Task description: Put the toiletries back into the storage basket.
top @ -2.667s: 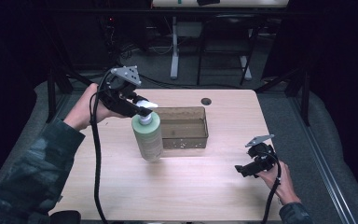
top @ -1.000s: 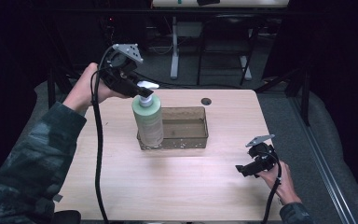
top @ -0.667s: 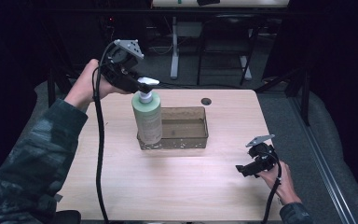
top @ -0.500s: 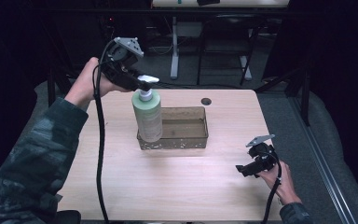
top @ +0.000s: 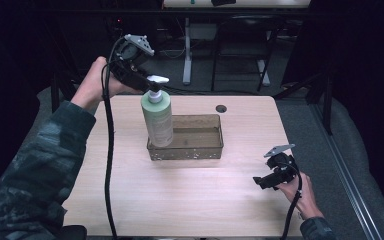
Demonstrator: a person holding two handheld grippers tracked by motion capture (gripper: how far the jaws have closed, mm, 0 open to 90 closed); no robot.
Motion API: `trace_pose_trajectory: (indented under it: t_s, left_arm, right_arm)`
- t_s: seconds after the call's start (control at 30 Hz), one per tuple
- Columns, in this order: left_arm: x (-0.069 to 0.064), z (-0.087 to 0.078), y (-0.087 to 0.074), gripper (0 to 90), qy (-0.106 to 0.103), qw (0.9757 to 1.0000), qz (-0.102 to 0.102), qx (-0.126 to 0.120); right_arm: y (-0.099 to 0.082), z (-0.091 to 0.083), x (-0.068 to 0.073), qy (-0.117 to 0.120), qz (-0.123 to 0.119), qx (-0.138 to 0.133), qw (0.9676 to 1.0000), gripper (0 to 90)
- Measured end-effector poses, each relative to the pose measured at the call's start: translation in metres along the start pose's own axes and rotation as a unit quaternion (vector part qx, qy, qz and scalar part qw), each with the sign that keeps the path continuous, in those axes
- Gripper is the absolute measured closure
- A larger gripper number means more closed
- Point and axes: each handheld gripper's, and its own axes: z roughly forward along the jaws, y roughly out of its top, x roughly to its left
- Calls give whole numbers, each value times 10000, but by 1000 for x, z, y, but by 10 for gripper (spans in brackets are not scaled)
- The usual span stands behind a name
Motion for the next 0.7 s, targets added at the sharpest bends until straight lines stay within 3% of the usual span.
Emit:
trace_pose_trajectory:
  t_s: [0.7]
  left_arm:
    - [19, 11, 1, 621, 202, 9994, -273, 2]
  right_arm:
    - [0, 0, 0, -5, 1, 1, 10000, 3]
